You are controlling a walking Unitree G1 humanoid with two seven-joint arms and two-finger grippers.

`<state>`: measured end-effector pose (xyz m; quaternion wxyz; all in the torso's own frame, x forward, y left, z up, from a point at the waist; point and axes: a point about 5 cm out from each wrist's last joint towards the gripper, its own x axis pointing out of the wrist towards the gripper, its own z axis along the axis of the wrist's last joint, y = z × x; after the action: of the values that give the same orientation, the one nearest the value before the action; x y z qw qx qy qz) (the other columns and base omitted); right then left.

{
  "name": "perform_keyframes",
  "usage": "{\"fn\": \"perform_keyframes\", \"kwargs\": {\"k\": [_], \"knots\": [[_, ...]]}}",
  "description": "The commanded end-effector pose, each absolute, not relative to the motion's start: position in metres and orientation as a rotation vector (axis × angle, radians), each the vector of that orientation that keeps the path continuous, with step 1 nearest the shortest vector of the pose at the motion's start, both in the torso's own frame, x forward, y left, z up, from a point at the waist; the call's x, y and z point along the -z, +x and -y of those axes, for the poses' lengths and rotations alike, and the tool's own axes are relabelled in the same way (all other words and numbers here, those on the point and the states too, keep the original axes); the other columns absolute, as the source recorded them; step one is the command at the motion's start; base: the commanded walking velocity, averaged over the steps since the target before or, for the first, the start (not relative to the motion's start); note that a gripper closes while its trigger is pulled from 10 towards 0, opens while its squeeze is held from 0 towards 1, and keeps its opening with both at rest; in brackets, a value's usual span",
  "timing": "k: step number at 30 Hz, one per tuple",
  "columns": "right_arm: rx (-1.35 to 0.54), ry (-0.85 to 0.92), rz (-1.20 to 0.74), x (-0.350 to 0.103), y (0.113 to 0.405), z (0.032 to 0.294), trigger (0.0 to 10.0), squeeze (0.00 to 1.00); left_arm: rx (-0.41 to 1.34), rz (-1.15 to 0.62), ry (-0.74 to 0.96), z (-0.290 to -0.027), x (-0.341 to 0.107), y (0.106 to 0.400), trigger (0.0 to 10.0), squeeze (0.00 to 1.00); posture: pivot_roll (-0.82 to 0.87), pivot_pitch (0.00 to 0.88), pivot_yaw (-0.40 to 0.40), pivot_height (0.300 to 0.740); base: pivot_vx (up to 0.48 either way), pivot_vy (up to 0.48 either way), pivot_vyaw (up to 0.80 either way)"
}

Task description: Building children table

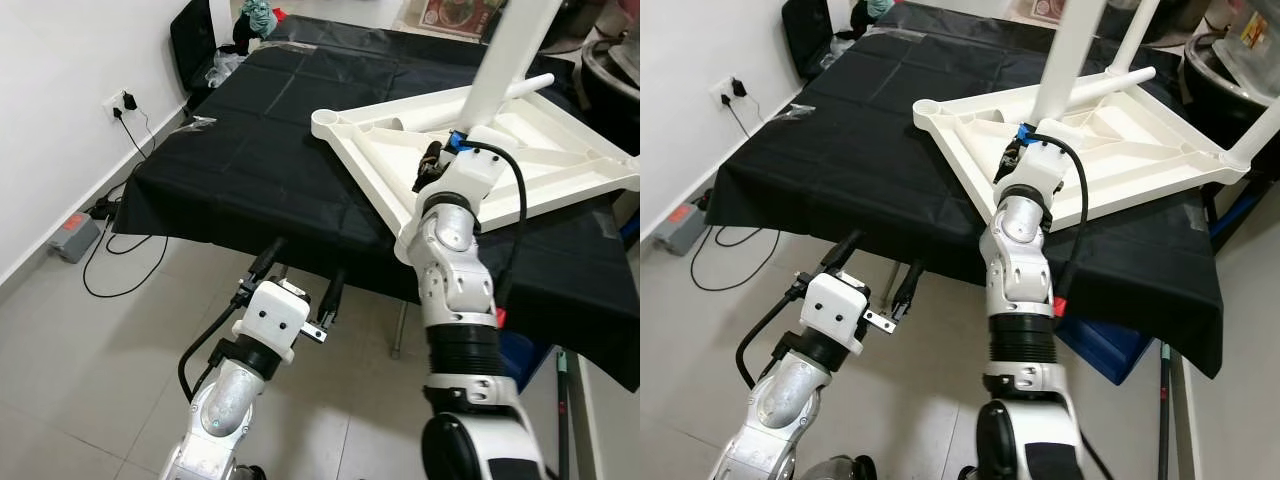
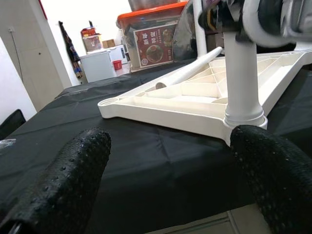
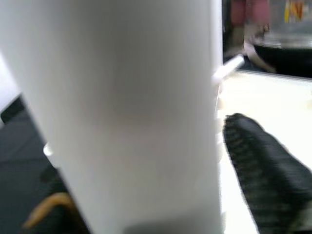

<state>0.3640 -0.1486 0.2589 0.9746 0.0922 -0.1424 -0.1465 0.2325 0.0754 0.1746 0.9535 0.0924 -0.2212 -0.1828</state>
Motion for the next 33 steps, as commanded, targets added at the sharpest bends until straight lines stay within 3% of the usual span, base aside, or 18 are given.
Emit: {"fn": "perform_keyframes", "kwargs": {"k": [1, 2, 10, 11, 12, 14, 16, 20, 33], "knots": [[0.256, 0.182, 0.351, -0.271, 0.363, 0.15, 10.0, 1.0, 0.391, 0.424, 0.173, -0.072, -0.171, 0.232, 10.0, 0.0, 0.13, 0.172, -0.058, 0.74, 0.0, 0.0, 0.0], [0.174, 0.172, 0.365, -0.277, 0.367, 0.151, 10.0, 0.0, 0.4, 0.421, 0.17, -0.071, -0.17, 0.231, 10.0, 0.0, 0.13, 0.175, -0.06, 0.74, 0.0, 0.0, 0.0], [-0.021, 0.033, 0.435, -0.299, 0.375, 0.174, 10.0, 0.0, 0.405, 0.416, 0.186, -0.069, -0.169, 0.231, 10.0, 0.0, 0.13, 0.178, -0.059, 0.74, 0.0, 0.0, 0.0], [-0.182, 0.069, 0.376, -0.296, 0.379, 0.176, 10.0, 0.0, 0.406, 0.415, 0.185, -0.069, -0.169, 0.232, 10.0, 0.0, 0.13, 0.172, -0.065, 0.74, 0.0, 0.0, 0.0], [-0.182, 0.069, 0.376, -0.296, 0.379, 0.176, 10.0, 0.0, 0.406, 0.415, 0.185, -0.069, -0.169, 0.232, 10.0, 0.0, 0.13, 0.172, -0.065, 0.74, 0.0, 0.0, 0.0], [-0.422, 0.127, 0.298, -0.289, 0.381, 0.176, 10.0, 0.0, 0.414, 0.415, 0.18, -0.068, -0.169, 0.233, 10.0, 0.0, 0.13, 0.176, -0.061, 0.74, 0.0, 0.0, 0.0], [-0.422, 0.127, 0.298, -0.289, 0.381, 0.176, 10.0, 0.0, 0.414, 0.415, 0.18, -0.068, -0.169, 0.233, 10.0, 0.0, 0.13, 0.176, -0.061, 0.74, 0.0, 0.0, 0.0], [-0.622, 0.087, 0.209, -0.277, 0.384, 0.174, 10.0, 0.0, 0.44, 0.409, 0.168, -0.065, -0.168, 0.232, 10.0, 0.0, 0.13, 0.173, -0.067, 0.74, 0.0, 0.0, 0.0], [-0.759, 0.081, 0.124, -0.263, 0.395, 0.162, 10.0, 0.0, 0.469, 0.396, 0.139, -0.064, -0.168, 0.231, 10.0, 0.0, 0.14, 0.183, -0.07, 0.74, 0.0, 0.0, 0.0]]}}
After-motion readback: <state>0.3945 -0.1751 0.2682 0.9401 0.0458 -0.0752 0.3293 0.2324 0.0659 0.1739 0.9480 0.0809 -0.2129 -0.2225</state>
